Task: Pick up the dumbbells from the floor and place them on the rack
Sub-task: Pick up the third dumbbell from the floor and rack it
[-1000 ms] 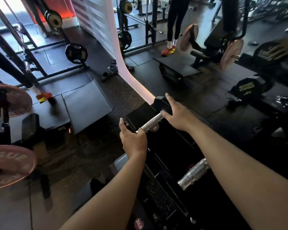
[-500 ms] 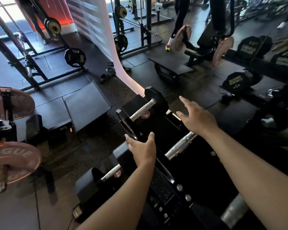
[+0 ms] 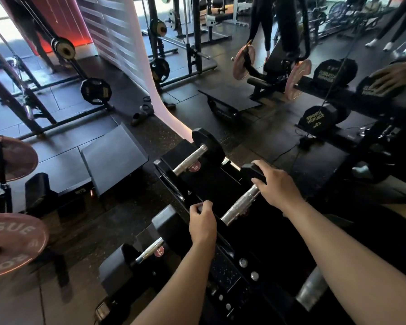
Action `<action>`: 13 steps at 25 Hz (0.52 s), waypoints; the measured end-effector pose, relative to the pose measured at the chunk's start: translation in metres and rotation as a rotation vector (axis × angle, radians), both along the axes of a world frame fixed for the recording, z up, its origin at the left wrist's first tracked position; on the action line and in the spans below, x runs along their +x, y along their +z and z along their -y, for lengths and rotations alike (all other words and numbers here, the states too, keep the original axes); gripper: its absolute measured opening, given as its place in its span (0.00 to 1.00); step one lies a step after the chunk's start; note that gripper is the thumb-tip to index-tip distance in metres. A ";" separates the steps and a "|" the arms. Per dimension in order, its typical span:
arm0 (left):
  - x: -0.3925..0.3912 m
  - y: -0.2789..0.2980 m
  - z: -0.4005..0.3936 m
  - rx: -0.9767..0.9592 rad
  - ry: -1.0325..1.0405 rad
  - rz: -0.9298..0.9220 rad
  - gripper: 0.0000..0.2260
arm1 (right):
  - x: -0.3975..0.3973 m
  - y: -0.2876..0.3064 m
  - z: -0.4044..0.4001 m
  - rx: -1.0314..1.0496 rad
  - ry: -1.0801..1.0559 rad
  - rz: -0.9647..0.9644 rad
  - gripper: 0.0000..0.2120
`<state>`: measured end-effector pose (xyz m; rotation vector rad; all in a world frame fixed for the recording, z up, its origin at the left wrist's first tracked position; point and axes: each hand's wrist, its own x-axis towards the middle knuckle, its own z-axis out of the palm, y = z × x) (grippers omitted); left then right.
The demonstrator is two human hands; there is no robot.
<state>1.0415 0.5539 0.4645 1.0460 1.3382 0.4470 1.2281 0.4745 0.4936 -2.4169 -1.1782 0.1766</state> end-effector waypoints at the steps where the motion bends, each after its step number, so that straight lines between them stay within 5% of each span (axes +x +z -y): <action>1: -0.001 0.001 0.000 -0.014 0.007 0.002 0.11 | 0.001 0.001 -0.004 0.002 0.018 -0.002 0.22; 13: -0.002 -0.004 -0.011 -0.086 -0.068 -0.001 0.12 | 0.001 -0.003 0.004 0.017 -0.019 -0.014 0.21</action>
